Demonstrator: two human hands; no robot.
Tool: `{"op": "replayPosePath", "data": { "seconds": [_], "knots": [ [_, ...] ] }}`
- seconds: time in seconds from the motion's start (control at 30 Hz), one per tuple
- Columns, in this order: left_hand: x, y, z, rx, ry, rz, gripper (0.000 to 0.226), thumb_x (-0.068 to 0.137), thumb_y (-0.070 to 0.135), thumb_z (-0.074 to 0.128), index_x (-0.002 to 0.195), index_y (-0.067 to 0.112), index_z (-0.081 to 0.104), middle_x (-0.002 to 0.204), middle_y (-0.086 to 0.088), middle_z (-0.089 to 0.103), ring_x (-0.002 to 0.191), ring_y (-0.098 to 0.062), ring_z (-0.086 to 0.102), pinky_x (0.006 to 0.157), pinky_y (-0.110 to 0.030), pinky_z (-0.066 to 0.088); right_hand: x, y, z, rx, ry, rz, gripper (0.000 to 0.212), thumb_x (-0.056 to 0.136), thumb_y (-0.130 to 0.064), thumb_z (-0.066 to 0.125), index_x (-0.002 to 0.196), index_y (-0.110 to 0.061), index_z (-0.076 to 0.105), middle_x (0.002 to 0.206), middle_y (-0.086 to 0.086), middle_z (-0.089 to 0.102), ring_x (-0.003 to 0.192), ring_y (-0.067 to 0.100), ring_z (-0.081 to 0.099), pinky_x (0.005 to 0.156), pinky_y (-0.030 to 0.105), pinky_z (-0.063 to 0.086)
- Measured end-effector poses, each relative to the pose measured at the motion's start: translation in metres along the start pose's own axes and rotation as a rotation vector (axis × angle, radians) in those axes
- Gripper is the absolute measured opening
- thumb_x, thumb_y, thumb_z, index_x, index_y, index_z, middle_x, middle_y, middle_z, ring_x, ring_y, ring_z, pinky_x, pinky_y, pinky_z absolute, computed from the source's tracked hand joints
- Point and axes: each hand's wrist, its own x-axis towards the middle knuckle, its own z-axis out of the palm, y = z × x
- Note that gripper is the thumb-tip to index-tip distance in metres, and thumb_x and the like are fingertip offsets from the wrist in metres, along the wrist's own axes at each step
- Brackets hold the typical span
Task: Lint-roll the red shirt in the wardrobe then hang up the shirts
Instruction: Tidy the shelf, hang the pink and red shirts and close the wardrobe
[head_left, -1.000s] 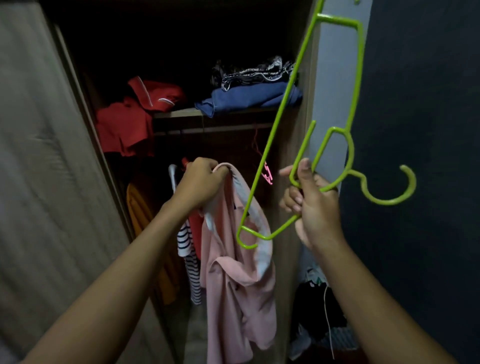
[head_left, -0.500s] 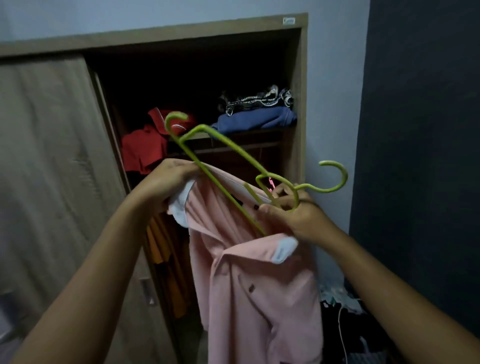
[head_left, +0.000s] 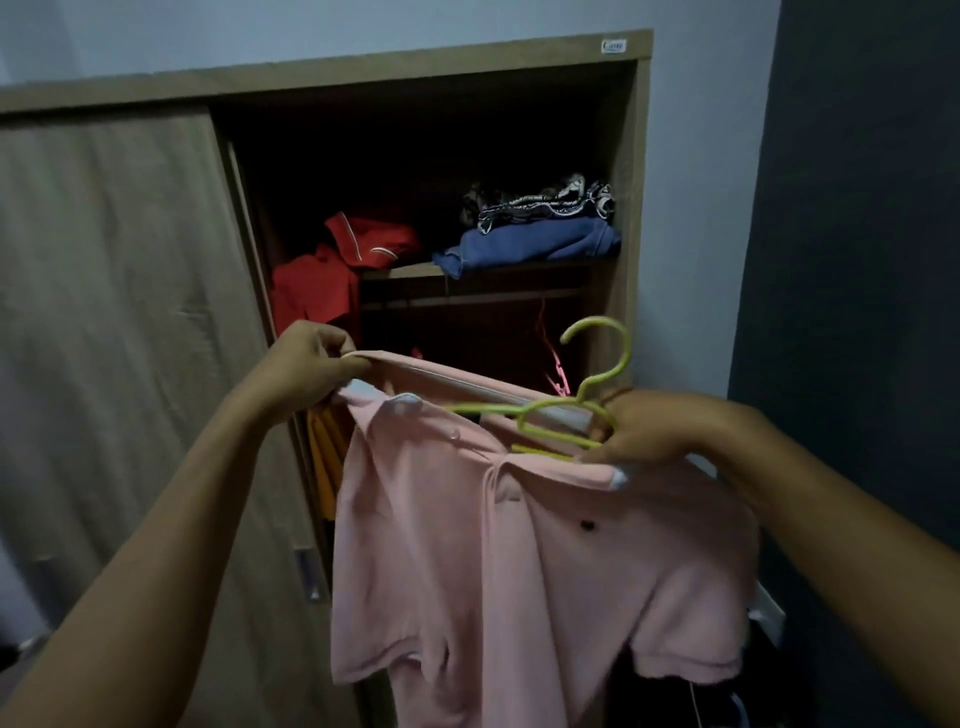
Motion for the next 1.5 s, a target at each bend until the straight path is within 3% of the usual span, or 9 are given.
{"op": "replayPosePath", "data": {
  "seconds": [0.13,0.23,0.37,0.53,0.67,0.87,1.03,1.37,1.5],
  "knots": [
    [-0.004,0.017,0.024,-0.04,0.042,0.009,0.039,0.093,0.018,0.067,0.058,0.009,0.054,0.043,0.0,0.045,0.033,-0.007,0.034,0.04,-0.018,0.028,0.011,-0.006,0.008,0.011,0.041,0.007,0.035,0.088,-0.049,0.069,0.107,-0.021,0.072,0.115,-0.003,0.057,0.103,0.011,0.051,0.095,0.029,0.046],
    [-0.014,0.028,0.043,-0.124,-0.013,-0.008,0.039,0.098,0.022,0.059,0.073,-0.008,0.061,0.048,-0.002,0.042,0.034,-0.006,0.034,0.038,-0.018,0.027,0.01,-0.006,0.002,0.632,0.134,-0.175,0.025,0.077,-0.026,0.085,0.096,-0.012,0.079,0.103,0.007,0.074,0.096,0.023,0.065,0.09,0.036,0.052],
    [-0.02,0.031,0.053,-0.176,-0.066,0.015,0.039,0.099,0.018,0.057,0.087,-0.019,0.06,0.045,-0.001,0.041,0.033,-0.01,0.033,0.033,-0.018,0.027,0.012,-0.011,-0.013,0.79,0.349,-0.252,0.018,0.072,-0.016,0.088,0.086,-0.008,0.08,0.093,0.011,0.078,0.088,0.022,0.069,0.092,0.045,0.052],
    [-0.024,0.035,0.055,-0.135,-0.051,0.064,0.038,0.097,0.02,0.059,0.071,-0.008,0.056,0.051,-0.008,0.043,0.036,-0.012,0.036,0.037,-0.021,0.028,-0.003,-0.011,-0.048,0.648,0.323,-0.142,0.022,0.079,-0.033,0.083,0.082,-0.011,0.079,0.072,0.005,0.074,0.052,0.011,0.055,0.049,0.023,0.041],
    [-0.025,0.04,0.056,-0.111,0.0,0.119,0.04,0.097,0.022,0.06,0.059,0.01,0.051,0.045,-0.003,0.044,0.034,-0.016,0.039,0.038,-0.022,0.031,-0.001,-0.022,-0.058,0.717,0.332,-0.081,0.026,0.09,-0.027,0.074,0.086,-0.001,0.072,0.069,0.01,0.071,0.039,0.011,0.049,0.037,0.018,0.032],
    [-0.026,0.059,0.059,-0.011,0.031,0.209,0.037,0.094,0.018,0.062,0.059,0.011,0.05,0.05,-0.001,0.044,0.041,-0.012,0.04,0.042,-0.027,0.033,0.024,-0.062,-0.031,0.531,0.518,-0.179,0.019,0.083,-0.032,0.08,0.075,-0.015,0.076,0.061,-0.001,0.072,0.048,0.016,0.068,0.046,0.02,0.045],
    [-0.039,0.061,0.055,0.158,-0.122,0.218,0.03,0.092,0.018,0.064,0.067,0.004,0.058,0.051,-0.001,0.053,0.035,-0.007,0.047,0.037,-0.023,0.036,0.025,-0.05,-0.053,0.507,0.788,-0.192,0.018,0.079,-0.04,0.081,0.075,-0.023,0.08,0.059,-0.007,0.068,0.051,-0.002,0.06,0.049,0.014,0.041],
    [-0.05,0.056,0.055,0.289,-0.279,0.067,0.03,0.095,0.023,0.063,0.077,0.0,0.066,0.06,-0.015,0.07,0.046,-0.022,0.069,0.039,-0.029,0.05,0.031,-0.059,-0.059,0.396,0.804,-0.195,0.024,0.076,-0.048,0.08,0.079,-0.024,0.08,0.065,-0.008,0.071,0.063,0.002,0.067,0.064,0.036,0.059],
    [-0.055,0.06,0.055,0.283,-0.314,0.045,0.037,0.099,0.024,0.058,0.075,-0.002,0.067,0.059,-0.016,0.07,0.045,-0.021,0.068,0.042,-0.031,0.052,0.028,-0.063,-0.067,0.377,0.849,-0.235,0.021,0.078,-0.046,0.08,0.078,-0.025,0.08,0.064,-0.009,0.07,0.063,0.001,0.065,0.062,0.03,0.057]
  ]
}}
